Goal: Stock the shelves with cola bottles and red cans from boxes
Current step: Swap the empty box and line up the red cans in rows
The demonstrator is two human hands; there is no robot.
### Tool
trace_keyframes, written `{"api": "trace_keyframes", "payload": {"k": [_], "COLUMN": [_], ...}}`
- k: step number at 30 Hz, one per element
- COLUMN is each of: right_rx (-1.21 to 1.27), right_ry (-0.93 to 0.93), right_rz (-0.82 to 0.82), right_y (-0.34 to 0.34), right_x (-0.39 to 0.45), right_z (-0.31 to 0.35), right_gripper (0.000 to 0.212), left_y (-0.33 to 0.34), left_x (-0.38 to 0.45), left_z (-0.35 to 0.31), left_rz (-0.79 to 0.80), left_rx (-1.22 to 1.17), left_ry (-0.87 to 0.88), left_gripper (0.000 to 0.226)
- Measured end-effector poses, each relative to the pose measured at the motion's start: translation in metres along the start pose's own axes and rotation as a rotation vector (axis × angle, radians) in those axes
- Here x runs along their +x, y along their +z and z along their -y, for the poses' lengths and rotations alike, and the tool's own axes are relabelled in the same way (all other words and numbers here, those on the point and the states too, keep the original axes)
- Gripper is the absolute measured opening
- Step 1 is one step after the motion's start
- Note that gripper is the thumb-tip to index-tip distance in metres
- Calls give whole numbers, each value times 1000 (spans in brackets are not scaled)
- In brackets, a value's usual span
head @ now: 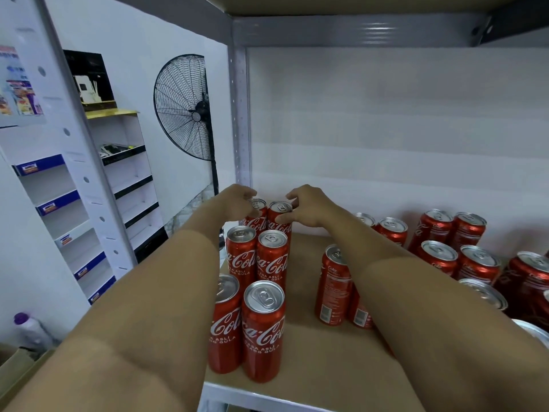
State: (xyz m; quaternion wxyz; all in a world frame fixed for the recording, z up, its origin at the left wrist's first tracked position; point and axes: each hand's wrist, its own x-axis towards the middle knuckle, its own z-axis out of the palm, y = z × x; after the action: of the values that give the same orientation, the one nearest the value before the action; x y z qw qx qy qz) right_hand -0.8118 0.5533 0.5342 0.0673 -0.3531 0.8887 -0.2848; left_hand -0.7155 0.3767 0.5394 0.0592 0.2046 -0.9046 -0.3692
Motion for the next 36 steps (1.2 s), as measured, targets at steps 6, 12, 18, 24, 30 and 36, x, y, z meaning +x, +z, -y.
{"api": "trace_keyframes", "payload": {"k": [6, 12, 18, 24, 30, 36], "right_rx": [9, 25, -94, -236, -168, -75], "right_ry": [-19, -46, 36, 77, 29, 30], "right_rz": [-44, -168, -41, 73, 59, 117], "right_y": [-14, -54, -91, -85, -81, -85], "right_x": [-26, -77, -139, -166, -169, -173], "right_z": [-4, -9, -30, -45, -53, -51], "right_gripper": [66, 29, 24, 54, 46, 49], "left_y": [-5, 7, 45, 74, 77, 66], "left_x": [-12, -49, -100, -113, -113, -109], "left_z": [-26, -79, -114, -114, -111, -105], "left_rz": [-99, -100, 257, 194, 165, 266], "left_rx": [83, 71, 288, 366, 343, 315], "left_ry": [139, 378, 423, 344, 377, 431], "left_gripper": [71, 42, 54, 54, 34, 34]}}
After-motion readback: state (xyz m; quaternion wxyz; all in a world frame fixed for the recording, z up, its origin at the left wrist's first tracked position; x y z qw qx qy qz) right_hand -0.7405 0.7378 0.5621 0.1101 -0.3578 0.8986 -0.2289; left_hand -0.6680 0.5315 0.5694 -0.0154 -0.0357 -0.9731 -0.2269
